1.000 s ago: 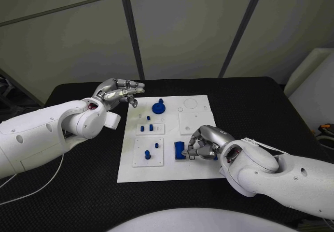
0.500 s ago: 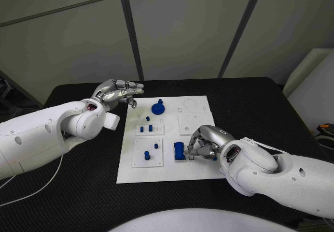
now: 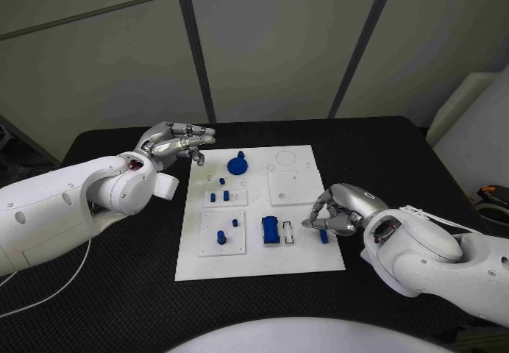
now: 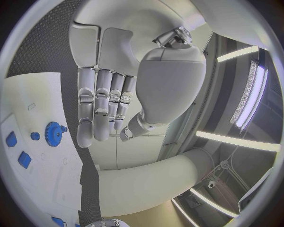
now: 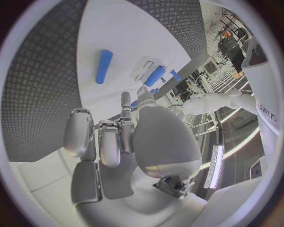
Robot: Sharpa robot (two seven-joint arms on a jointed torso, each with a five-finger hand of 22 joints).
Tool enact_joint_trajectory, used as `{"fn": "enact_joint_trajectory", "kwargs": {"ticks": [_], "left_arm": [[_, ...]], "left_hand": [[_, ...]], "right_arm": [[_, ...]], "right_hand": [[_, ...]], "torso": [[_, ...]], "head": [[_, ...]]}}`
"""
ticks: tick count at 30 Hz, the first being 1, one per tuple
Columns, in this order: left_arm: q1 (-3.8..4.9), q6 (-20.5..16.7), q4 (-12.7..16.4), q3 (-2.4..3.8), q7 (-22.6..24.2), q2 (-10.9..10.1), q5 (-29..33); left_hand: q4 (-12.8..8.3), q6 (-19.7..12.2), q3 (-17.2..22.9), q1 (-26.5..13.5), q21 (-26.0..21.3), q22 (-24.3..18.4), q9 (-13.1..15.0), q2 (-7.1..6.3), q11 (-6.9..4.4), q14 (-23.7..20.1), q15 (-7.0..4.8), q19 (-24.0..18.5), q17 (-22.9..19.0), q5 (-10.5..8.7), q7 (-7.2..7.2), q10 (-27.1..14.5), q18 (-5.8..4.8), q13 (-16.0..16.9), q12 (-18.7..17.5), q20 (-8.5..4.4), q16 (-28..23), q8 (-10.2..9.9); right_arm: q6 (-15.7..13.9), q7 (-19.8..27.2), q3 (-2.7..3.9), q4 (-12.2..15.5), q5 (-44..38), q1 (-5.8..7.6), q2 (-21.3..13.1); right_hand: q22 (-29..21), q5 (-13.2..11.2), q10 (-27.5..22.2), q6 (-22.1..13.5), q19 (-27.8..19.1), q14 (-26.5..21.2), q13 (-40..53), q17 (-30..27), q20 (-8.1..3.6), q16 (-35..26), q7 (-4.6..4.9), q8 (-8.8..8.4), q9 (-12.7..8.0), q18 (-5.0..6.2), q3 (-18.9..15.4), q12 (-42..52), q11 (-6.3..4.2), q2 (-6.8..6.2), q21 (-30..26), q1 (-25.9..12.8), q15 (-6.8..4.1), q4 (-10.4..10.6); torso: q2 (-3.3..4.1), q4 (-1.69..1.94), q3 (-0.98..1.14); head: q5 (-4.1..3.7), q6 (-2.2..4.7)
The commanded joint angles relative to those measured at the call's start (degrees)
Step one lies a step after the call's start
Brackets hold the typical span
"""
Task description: Assemble the parts on the task board
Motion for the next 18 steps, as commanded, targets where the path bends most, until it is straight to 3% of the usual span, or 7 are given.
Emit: {"fn": "enact_joint_trajectory", "kwargs": {"ticks": [1, 5, 8, 13, 18], "left_arm": [[0.07, 0.8, 0.3, 0.03, 0.8, 0.0, 0.1], [0.07, 0.8, 0.4, 0.03, 0.9, 0.0, 0.1], [0.07, 0.8, 0.4, 0.03, 0.9, 0.1, 0.1], [0.07, 0.8, 0.4, 0.03, 0.8, 0.0, 0.1], [0.07, 0.8, 0.3, 0.03, 0.8, 0.1, 0.1]], "left_hand": [[-0.1, 0.0, -0.2, -0.2, -0.3, -0.1, 0.0, 0.20, 0.01, -0.2, 0.07, -0.4, 0.0, 0.20, -0.28, -0.3, -0.50, 0.0, 0.4, 0.09, -0.2, -0.4], [0.0, 0.0, -0.2, -0.3, -0.3, -0.1, 0.0, 0.20, 0.00, -0.1, 0.07, -0.4, 0.0, 0.19, -0.29, -0.3, -0.50, 0.0, 0.4, 0.09, -0.1, -0.4], [0.0, 0.0, -0.2, -0.3, -0.3, -0.1, 0.0, 0.20, 0.00, -0.1, 0.07, -0.4, 0.0, 0.19, -0.29, -0.3, -0.50, 0.0, 0.4, 0.09, -0.1, -0.4], [0.0, 0.0, -0.2, -0.3, -0.3, -0.1, 0.0, 0.20, 0.00, -0.1, 0.07, -0.4, 0.0, 0.19, -0.29, -0.3, -0.50, 0.0, 0.4, 0.09, -0.1, -0.4], [0.0, 0.0, -0.2, -0.3, -0.3, -0.1, 0.0, 0.20, 0.00, -0.1, 0.07, -0.4, 0.0, 0.19, -0.29, -0.3, -0.50, 0.0, 0.4, 0.09, -0.1, -0.4]], "right_arm": [[-0.5, 0.8, 0.09, 0.6, 1.0, 0.06, -1.7], [0.3, 0.2, 0.12, 0.6, 0.2, 0.04, -3.2], [0.7, -0.2, 0.13, 0.4, -0.3, 0.01, -3.7], [2.0, -0.8, 0.11, -0.5, -0.7, -0.04, -3.5], [3.3, -1.3, 0.09, -1.4, -0.9, -0.07, -2.6]], "right_hand": [[0.1, 0.6, 2.7, 0.3, 0.1, 5.7, 8.6, 14.0, 0.40, 0.2, 0.15, -0.47, -0.2, -0.88, -0.1, 0.2, 0.34, -0.18, 0.4, -0.3, 0.27, 0.5], [0.1, 0.8, 2.6, 0.7, 0.1, 5.7, 8.6, 13.9, 0.51, 0.2, 0.24, -1.00, -0.4, -0.87, -0.4, 0.1, 0.42, -0.68, 0.4, -0.5, 0.35, 1.0], [0.1, 1.6, 2.6, 1.2, 0.1, 5.7, 8.5, 13.7, 0.59, 0.1, 0.23, -1.45, -0.6, -0.84, -0.4, -0.1, 0.42, -0.93, 0.3, -0.6, 0.39, 1.6], [0.2, 3.3, 2.5, 1.8, 0.1, 5.6, 8.3, 13.6, 0.63, 0.0, 0.18, -2.17, -0.8, -0.86, -0.3, -0.4, 0.40, -1.44, 0.4, -0.4, 0.38, 2.4], [0.0, 3.9, 2.3, 1.9, -0.1, 5.6, 8.2, 13.3, 0.66, -0.1, 0.28, -2.61, -0.9, -0.81, -0.5, -0.7, 0.47, -1.86, 0.2, -0.6, 0.42, 3.0]], "torso": [[-0.02, -0.17, 0.02], [0.01, -0.27, 0.07], [0.04, -0.46, 0.18], [0.05, -0.38, 0.10], [-0.05, -0.13, 0.09]], "head": [[-0.55, 0.01], [-1.17, 0.20], [-1.20, 0.28], [-1.59, 0.48], [-1.74, 0.20]]}}
